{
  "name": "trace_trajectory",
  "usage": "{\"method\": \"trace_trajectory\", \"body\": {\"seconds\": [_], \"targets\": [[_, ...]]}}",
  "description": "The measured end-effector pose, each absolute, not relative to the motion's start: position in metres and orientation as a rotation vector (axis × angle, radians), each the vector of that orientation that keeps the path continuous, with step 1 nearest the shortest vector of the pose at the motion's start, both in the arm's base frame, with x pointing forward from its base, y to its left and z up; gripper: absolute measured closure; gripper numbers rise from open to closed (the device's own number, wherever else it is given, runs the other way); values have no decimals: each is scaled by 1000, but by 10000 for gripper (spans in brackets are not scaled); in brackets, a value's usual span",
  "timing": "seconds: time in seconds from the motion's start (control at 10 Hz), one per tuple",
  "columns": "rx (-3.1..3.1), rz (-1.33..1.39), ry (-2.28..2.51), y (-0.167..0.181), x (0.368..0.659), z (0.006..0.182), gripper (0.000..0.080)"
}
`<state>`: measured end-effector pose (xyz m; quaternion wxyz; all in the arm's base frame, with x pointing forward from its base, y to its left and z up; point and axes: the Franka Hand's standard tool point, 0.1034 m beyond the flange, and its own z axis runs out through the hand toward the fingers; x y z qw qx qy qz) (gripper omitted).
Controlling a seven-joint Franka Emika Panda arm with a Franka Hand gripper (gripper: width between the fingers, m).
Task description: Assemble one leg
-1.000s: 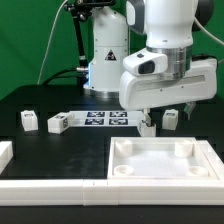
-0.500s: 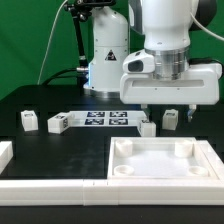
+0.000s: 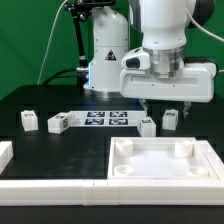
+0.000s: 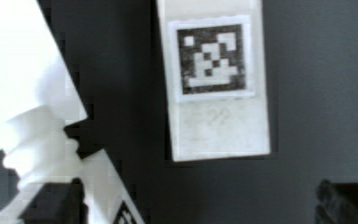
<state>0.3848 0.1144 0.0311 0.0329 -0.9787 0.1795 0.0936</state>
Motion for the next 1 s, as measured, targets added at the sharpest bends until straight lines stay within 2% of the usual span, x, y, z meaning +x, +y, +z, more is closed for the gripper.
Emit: {"method": "trace_trajectory", "body": {"seconds": [0.2, 0.4, 1.0], "targets": [[-3015, 343, 517, 113, 381, 30, 151], [-2949, 601, 503, 115, 382, 28, 151], [-2748, 1161, 351, 131, 350, 33, 151]]}}
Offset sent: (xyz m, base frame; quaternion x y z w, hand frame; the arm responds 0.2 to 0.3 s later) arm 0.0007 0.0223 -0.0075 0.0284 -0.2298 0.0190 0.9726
